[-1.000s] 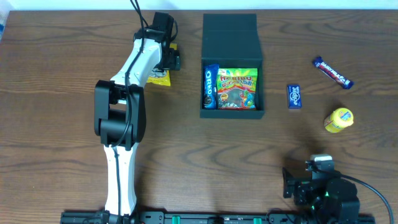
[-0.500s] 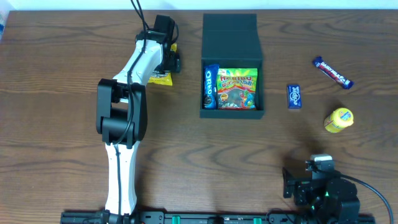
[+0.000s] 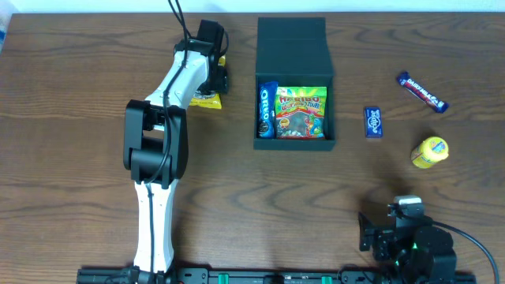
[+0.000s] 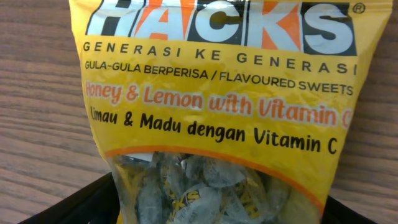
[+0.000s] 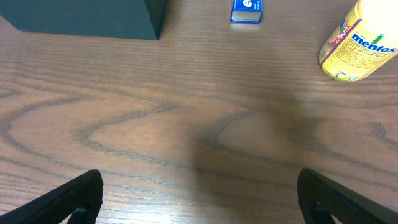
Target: Pack container
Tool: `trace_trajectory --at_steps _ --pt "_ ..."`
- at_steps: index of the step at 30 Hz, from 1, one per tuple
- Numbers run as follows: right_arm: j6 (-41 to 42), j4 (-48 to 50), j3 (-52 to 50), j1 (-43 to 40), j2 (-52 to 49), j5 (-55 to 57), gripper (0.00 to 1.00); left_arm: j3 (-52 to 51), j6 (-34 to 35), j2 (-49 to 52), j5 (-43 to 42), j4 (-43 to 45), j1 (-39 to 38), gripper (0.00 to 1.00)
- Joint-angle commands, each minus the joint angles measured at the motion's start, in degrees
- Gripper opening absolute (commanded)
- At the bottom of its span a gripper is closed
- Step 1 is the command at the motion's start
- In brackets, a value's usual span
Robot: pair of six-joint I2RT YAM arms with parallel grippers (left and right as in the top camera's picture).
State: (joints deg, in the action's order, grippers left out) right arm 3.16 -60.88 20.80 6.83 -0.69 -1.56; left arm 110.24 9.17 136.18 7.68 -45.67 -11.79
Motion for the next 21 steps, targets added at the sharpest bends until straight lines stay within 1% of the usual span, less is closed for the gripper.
trace_trajectory --at_steps 1,3,9,11,15,16,21 --pt "-0.7 -0.4 -0.4 -0.5 0.3 -0.2 0.99 0.7 0.3 1.7 -0.2 -0.7 -0.3 0.85" --pt "-0.7 -0.4 -0.4 -0.5 0.3 -0.2 0.99 0.7 0.3 1.7 -0.2 -0.8 -0.3 0.85" --pt "-0.7 -0.4 -0.4 -0.5 0.3 -0.2 0.99 0.7 0.3 1.7 -0.2 -1.0 -0.3 0.74" --pt "-0.7 -0.4 -0.4 -0.5 0.3 -0.2 0.99 0.7 0.3 1.7 -0.3 -1.1 -0.4 0.68" --pt "-0.7 -0.4 -0.4 -0.5 0.3 -0.2 0.99 0.7 0.3 1.7 -0.3 -1.4 -0.7 0.64" --pt "-0.7 -0.4 -0.4 -0.5 0.3 -0.2 0.99 0.7 0.3 1.7 -0.3 -1.5 -0.8 0.61" --pt "-0.7 -0.4 -0.4 -0.5 0.3 -0.2 0.99 0.7 0.3 1.7 -0.3 -2.1 -1.2 0.55"
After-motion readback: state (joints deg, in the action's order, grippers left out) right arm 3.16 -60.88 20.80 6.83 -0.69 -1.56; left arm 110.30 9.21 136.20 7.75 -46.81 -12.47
